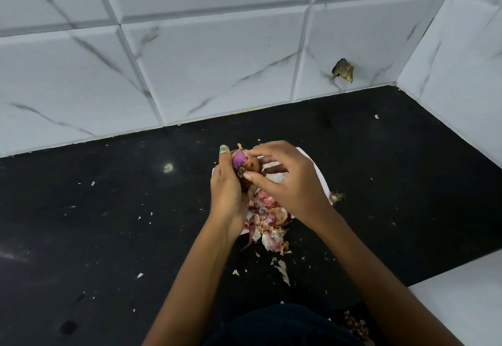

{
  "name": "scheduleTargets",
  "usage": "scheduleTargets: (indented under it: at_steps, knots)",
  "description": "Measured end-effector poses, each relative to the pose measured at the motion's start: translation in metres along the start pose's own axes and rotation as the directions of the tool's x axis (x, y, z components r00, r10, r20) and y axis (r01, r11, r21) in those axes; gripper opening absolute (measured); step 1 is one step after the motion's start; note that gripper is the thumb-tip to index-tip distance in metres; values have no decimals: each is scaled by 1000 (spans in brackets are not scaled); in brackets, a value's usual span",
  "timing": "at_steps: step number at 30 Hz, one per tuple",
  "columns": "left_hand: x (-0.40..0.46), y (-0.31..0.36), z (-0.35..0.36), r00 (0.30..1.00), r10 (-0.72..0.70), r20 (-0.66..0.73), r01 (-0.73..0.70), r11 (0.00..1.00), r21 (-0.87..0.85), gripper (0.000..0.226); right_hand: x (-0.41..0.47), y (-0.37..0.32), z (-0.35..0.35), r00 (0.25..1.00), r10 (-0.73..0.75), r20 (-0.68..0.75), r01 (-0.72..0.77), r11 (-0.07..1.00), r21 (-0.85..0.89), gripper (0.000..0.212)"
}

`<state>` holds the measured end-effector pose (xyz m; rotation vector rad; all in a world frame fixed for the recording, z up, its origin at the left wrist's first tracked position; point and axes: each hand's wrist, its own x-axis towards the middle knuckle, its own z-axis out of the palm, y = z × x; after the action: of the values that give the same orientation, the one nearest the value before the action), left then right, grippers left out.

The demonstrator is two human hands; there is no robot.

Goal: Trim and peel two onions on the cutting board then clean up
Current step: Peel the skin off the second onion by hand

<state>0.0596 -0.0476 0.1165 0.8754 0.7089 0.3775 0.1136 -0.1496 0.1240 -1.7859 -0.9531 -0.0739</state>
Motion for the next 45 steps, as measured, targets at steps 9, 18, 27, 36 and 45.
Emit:
scheduleTargets:
  at_steps: [9,18,27,36,45]
  knots:
    - [0,-2,2,999,16,50,-15,999,-28,43,3,8,9,977,-202,-67,194,975,-108,13]
    - [-1,2,1,1000,0,-21,-1,998,-55,61,5,9,9,992,-110,-62,105,991,-83,6]
    - [-5,0,6,997,50,-61,-50,999,0,54,1,10,15,993,-95,-66,90,993,-73,7]
    - [-6,4,4,998,46,-36,-45,999,27,46,4,5,6,991,105,-83,-101,993,56,3]
    - [-9,6,3,999,-27,46,26,999,33,39,14,27,-5,946,310,-95,-314,949,-25,10]
